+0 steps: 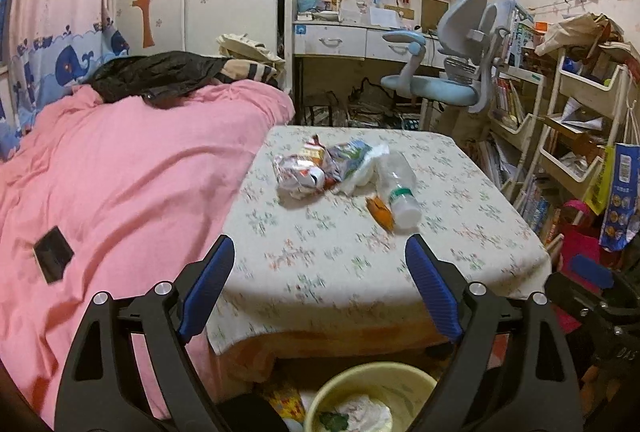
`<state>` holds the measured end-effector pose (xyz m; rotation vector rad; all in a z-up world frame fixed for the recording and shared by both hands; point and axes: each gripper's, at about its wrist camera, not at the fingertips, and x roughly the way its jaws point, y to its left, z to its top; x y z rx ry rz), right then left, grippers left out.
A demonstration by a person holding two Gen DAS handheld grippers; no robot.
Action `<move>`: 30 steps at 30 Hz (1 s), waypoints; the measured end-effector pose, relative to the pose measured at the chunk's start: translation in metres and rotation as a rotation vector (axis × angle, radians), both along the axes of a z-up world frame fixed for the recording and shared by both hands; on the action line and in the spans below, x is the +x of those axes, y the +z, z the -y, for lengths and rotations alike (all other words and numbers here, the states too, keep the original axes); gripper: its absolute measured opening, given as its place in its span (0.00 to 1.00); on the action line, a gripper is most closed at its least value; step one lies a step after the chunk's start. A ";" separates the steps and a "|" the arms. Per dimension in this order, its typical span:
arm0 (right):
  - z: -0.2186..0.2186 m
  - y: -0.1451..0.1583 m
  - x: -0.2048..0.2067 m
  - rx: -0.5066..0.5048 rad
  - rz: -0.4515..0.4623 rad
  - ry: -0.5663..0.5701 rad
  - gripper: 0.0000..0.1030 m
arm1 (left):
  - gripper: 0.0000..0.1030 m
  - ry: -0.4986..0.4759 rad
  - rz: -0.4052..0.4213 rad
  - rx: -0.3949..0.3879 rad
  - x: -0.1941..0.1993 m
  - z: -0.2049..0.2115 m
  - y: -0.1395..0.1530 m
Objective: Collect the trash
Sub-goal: 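Move both tools back over the table toward the clear plastic bottle, then close the right tool on the clear plastic bottle while the left tool grasps the orange peel piece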
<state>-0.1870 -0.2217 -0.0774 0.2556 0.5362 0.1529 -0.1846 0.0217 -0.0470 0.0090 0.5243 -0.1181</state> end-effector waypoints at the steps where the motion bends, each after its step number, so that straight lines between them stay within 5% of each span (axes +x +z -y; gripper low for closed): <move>1: 0.000 0.001 0.003 -0.004 0.003 0.001 0.93 | 0.82 0.009 0.002 0.003 0.006 -0.001 0.001; 30: -0.018 -0.014 0.179 -0.055 -0.171 0.001 0.93 | 0.83 0.143 -0.112 -0.064 0.139 -0.044 -0.011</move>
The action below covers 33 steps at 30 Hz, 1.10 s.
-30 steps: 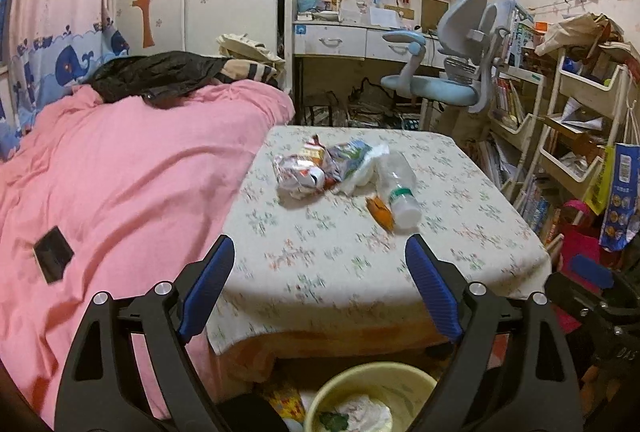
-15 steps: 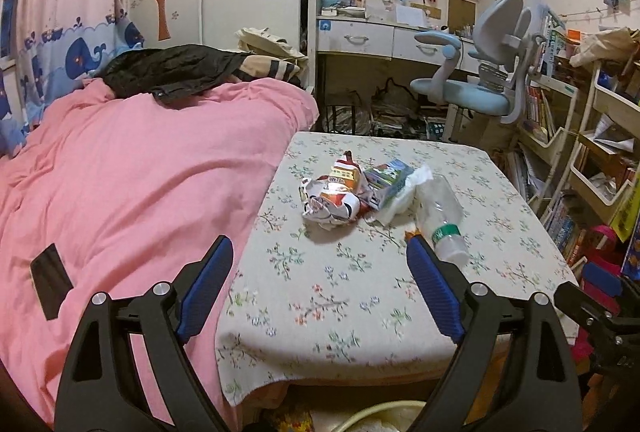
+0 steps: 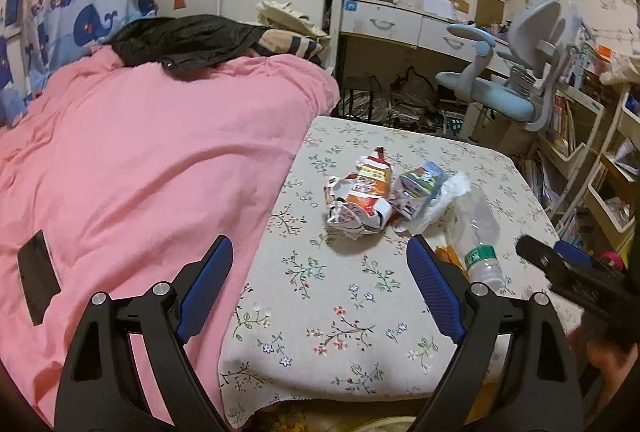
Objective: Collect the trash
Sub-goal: 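Close the right tool on the clear plastic bottle while the left tool grasps the orange peel piece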
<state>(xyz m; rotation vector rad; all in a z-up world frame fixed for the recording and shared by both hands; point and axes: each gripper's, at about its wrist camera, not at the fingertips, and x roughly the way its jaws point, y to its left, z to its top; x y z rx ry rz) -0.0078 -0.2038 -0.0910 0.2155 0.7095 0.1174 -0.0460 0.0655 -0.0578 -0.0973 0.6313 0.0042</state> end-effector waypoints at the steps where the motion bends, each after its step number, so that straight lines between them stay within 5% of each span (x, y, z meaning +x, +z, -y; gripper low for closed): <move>1: 0.000 -0.002 0.008 -0.006 -0.010 -0.005 0.93 | 0.83 0.001 -0.005 0.002 0.003 -0.001 -0.001; 13: -0.009 -0.027 0.073 -0.068 -0.088 0.034 0.92 | 0.83 -0.053 -0.071 0.014 0.024 0.013 -0.016; 15: -0.008 -0.031 0.079 -0.065 -0.106 0.040 0.89 | 0.83 -0.085 -0.085 0.042 0.026 0.022 -0.019; 17: -0.005 -0.036 0.083 -0.049 -0.126 0.054 0.74 | 0.83 -0.108 -0.083 0.080 0.025 0.033 -0.022; 19: -0.002 -0.038 0.085 -0.027 -0.147 0.072 0.63 | 0.83 -0.123 -0.092 0.085 0.025 0.040 -0.024; 27: 0.031 -0.033 0.067 -0.005 -0.175 0.075 0.60 | 0.83 -0.156 -0.142 0.023 0.031 0.071 -0.031; 33: 0.068 -0.033 0.051 0.028 -0.196 0.066 0.60 | 0.83 -0.207 -0.207 0.044 0.045 0.114 -0.050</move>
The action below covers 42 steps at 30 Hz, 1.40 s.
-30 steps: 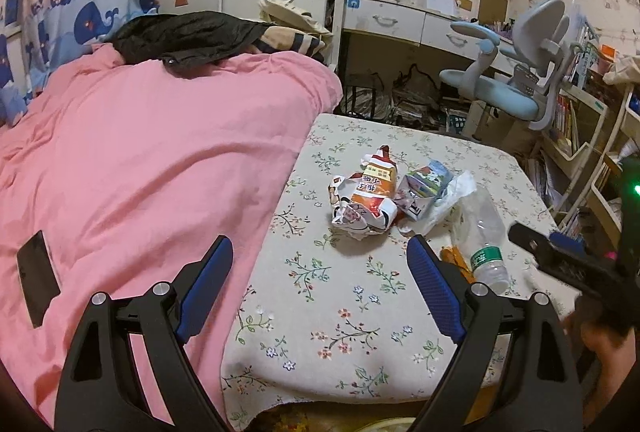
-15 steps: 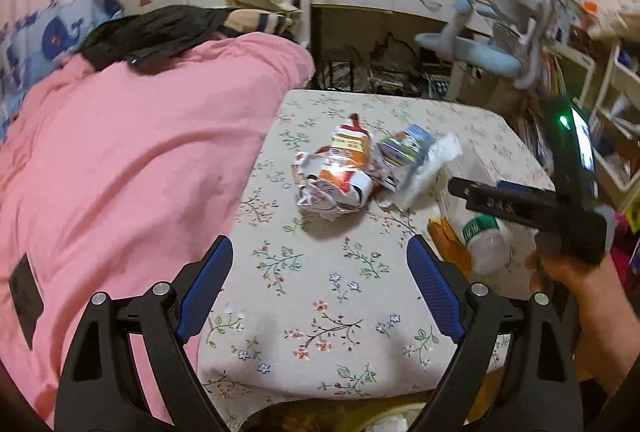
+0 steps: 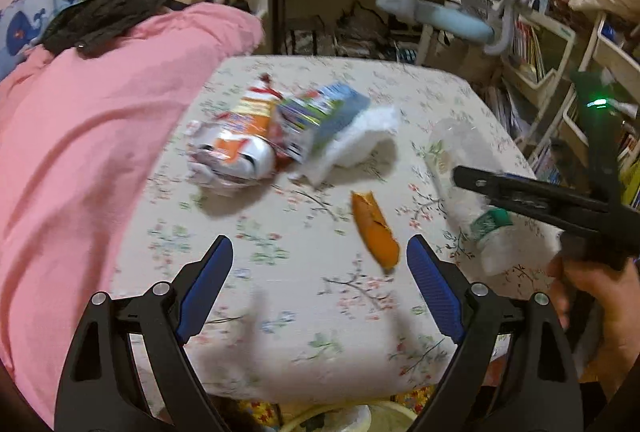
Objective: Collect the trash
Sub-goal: 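Close the right tool on the clear plastic bottle while the left tool grasps the orange peel piece, then lift the bottle and orange peel and carry both toward the yellow bucket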
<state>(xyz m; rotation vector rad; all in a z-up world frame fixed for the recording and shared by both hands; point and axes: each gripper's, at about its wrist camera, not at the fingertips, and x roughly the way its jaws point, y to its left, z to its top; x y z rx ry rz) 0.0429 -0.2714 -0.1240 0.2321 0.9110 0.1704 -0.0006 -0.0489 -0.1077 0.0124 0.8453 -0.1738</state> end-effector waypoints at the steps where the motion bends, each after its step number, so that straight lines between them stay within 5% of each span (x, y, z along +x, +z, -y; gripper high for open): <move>1: 0.003 0.000 -0.001 0.004 -0.001 -0.001 0.60 | 0.83 0.004 -0.011 0.007 0.005 0.006 -0.004; 13: 0.019 -0.004 -0.001 0.044 -0.030 0.028 0.62 | 0.77 0.067 -0.120 0.024 0.053 0.042 -0.043; 16: 0.017 -0.008 0.002 0.029 -0.049 0.040 0.62 | 0.50 0.054 -0.146 0.029 0.056 0.044 -0.050; 17: 0.017 -0.009 0.003 0.034 -0.051 0.041 0.61 | 0.29 0.040 -0.144 0.022 0.057 0.044 -0.050; 18: 0.019 -0.010 0.002 0.037 -0.052 0.042 0.60 | 0.19 0.017 -0.153 0.009 0.057 0.044 -0.050; 22: 0.021 -0.007 0.001 0.074 -0.038 0.041 0.56 | 0.18 0.025 -0.145 -0.047 0.053 0.034 -0.043; 29: 0.031 0.008 -0.012 0.221 0.007 0.000 0.56 | 0.18 0.065 0.028 -0.157 0.018 0.001 0.006; 42: -0.004 0.054 -0.045 0.386 0.169 0.066 0.56 | 0.18 0.091 0.243 -0.098 -0.037 -0.036 0.067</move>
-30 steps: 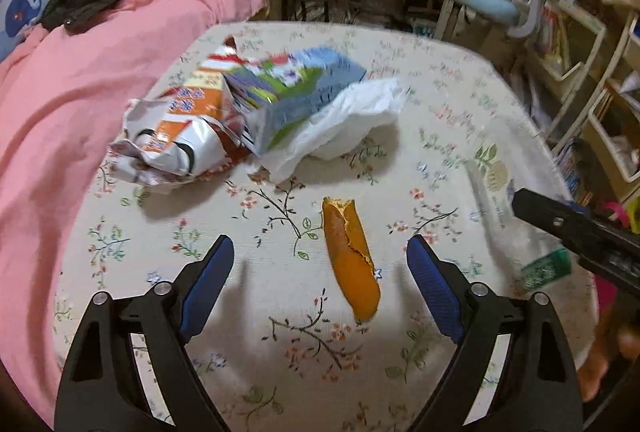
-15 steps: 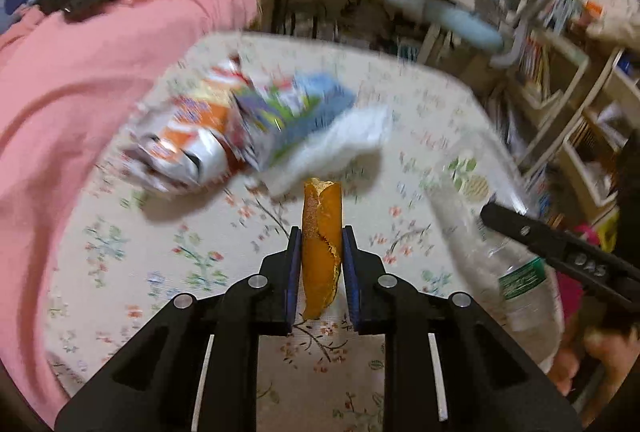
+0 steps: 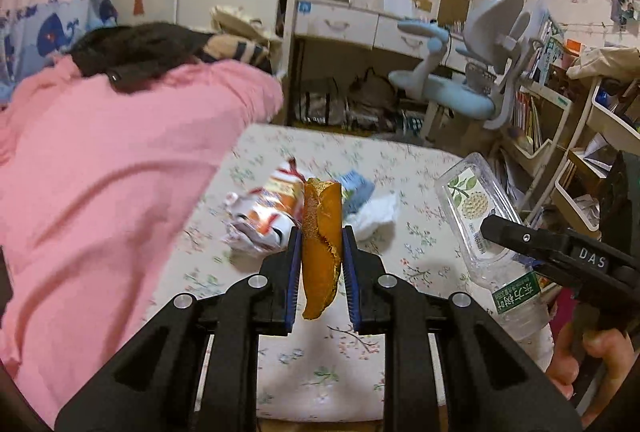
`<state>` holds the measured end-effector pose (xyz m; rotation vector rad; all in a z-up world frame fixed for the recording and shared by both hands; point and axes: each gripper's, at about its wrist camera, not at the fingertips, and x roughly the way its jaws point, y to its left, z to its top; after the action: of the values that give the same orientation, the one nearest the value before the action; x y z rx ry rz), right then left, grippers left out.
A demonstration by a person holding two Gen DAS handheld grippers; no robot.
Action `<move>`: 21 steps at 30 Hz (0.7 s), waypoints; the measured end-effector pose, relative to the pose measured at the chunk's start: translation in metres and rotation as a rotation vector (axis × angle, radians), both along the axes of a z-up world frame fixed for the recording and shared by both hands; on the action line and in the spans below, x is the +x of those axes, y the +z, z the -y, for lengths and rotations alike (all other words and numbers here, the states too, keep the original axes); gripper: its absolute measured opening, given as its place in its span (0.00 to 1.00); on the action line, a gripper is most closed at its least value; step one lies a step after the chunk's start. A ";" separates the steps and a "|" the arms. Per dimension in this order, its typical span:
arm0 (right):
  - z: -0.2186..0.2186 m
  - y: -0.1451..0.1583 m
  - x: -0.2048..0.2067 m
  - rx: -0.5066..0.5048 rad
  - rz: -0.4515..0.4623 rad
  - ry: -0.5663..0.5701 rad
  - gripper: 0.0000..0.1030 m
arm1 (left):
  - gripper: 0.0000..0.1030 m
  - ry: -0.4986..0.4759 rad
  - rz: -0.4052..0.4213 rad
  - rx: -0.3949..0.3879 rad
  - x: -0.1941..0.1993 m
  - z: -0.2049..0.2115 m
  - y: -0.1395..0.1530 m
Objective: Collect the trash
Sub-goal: 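Lift the bottle and orange peel and carry both toward the yellow bucket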
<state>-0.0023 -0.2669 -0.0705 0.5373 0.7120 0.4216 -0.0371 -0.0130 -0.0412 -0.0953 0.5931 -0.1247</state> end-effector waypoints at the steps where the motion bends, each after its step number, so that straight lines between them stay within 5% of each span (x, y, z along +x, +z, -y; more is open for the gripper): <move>1: -0.001 0.002 -0.002 0.007 0.013 0.001 0.56 | 0.18 0.004 0.013 0.003 -0.005 -0.002 0.004; 21: -0.022 0.006 -0.060 0.045 0.124 0.020 0.56 | 0.18 0.018 0.126 0.021 -0.066 -0.034 0.029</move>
<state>-0.0626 -0.2450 -0.0646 0.5425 0.5906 0.4863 -0.1027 0.0208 -0.0124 -0.0722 0.4680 -0.1064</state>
